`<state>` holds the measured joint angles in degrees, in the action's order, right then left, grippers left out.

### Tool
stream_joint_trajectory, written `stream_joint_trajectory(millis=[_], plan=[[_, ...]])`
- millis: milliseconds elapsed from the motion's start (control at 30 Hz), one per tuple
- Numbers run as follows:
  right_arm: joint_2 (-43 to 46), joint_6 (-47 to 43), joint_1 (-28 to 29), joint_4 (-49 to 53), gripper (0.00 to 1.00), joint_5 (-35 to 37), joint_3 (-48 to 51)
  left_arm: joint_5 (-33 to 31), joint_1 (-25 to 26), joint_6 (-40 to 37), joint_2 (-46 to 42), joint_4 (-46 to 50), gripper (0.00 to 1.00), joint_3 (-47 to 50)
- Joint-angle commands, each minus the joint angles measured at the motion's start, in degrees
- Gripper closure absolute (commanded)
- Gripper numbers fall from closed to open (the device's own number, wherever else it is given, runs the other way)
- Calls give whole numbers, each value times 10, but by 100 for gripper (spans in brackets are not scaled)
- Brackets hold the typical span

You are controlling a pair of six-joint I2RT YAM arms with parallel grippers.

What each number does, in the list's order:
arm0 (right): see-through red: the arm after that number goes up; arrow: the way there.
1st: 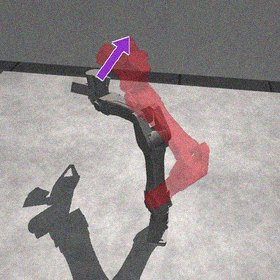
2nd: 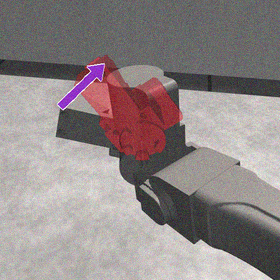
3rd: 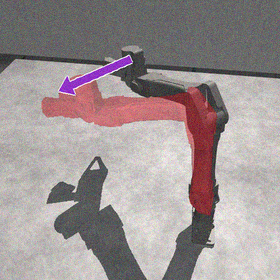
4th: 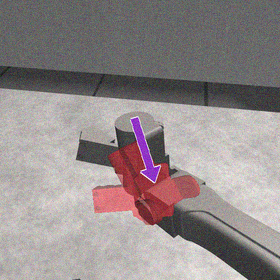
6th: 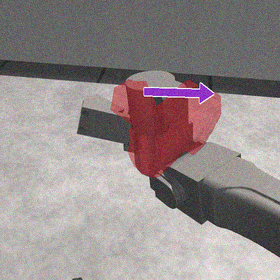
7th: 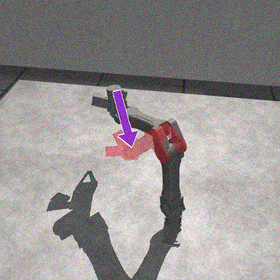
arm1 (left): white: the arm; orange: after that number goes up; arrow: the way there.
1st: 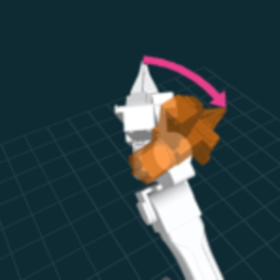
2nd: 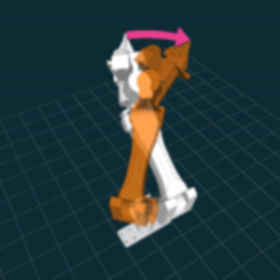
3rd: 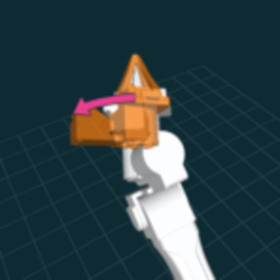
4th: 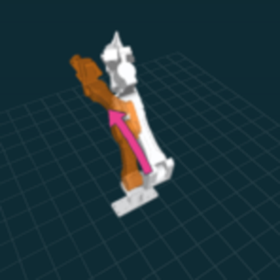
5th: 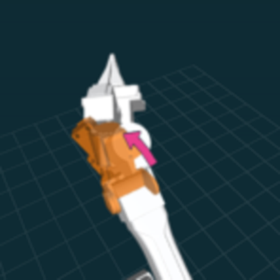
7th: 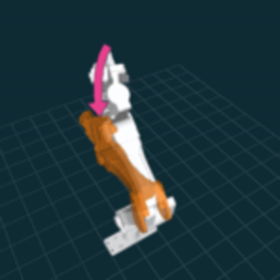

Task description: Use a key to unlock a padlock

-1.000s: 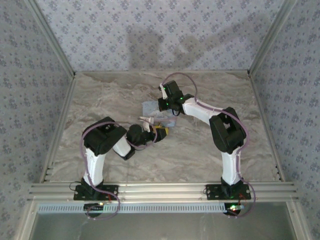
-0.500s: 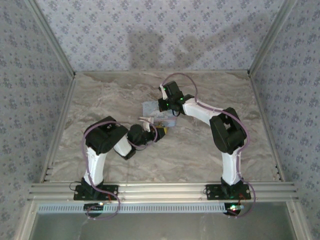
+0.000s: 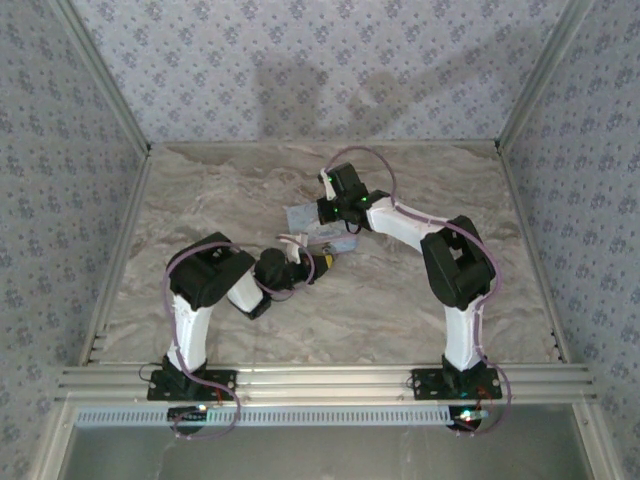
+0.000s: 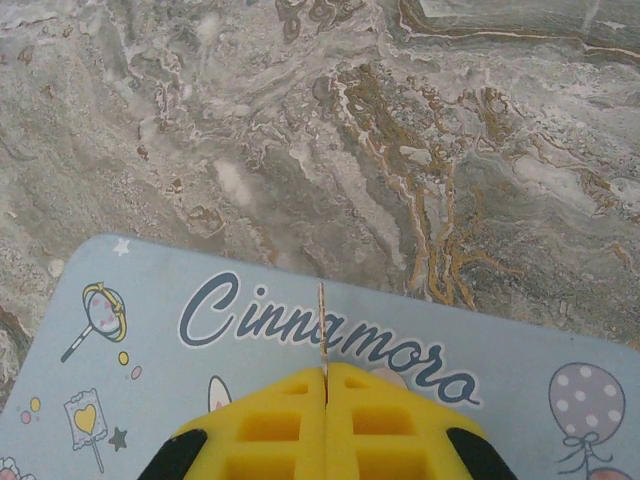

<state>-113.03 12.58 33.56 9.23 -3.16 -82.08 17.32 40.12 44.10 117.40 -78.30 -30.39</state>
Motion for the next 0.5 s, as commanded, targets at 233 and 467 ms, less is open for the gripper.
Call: stream_joint_trajectory(millis=[233,467], plan=[[61,9,-29,31,100,2,29,2,-4,13,-1,96,93,22],[153,52,-58,-16,100,-25,113,-3,-4,35,-16,109,95,23]])
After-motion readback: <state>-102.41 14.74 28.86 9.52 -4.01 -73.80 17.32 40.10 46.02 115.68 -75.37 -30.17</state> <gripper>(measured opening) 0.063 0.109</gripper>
